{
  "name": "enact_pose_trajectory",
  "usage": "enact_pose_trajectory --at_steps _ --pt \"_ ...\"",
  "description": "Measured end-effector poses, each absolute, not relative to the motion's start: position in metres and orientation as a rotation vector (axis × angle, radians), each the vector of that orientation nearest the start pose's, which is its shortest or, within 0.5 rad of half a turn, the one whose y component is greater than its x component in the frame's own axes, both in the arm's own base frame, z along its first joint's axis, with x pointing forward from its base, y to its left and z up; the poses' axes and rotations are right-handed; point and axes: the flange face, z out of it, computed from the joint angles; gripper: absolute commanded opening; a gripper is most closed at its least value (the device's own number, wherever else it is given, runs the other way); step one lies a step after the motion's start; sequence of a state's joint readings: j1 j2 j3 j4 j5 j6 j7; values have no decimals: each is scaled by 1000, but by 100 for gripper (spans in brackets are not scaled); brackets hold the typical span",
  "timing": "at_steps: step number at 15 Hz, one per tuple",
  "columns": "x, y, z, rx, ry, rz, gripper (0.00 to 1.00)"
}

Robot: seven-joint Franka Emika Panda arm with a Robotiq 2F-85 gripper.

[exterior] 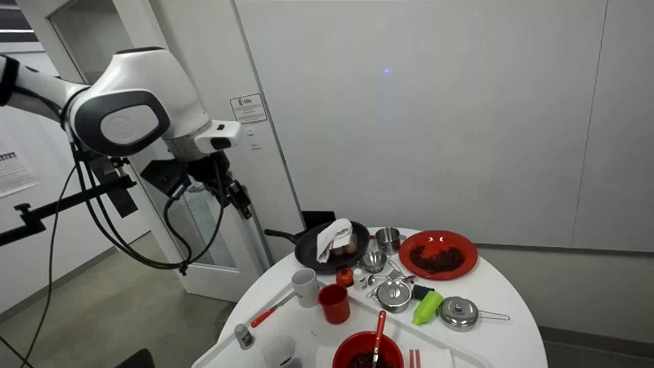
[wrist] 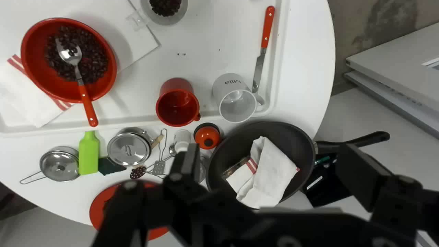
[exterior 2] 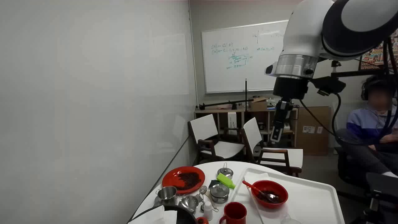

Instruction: Get the colorless jar and pour some of its contents in the red bowl

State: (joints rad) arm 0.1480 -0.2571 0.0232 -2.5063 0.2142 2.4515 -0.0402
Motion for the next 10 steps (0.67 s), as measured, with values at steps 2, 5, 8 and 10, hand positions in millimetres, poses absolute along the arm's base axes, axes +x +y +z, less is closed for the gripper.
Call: enact_pose_trajectory --at_steps 2,5,8,10 --pt "451 78 396 -2967 -88 -286 100" --pt "451 78 396 -2967 -88 -286 100" --pt "455 75 395 -2990 56 -300 100" --pt "461 70 391 -2991 218 -328 100"
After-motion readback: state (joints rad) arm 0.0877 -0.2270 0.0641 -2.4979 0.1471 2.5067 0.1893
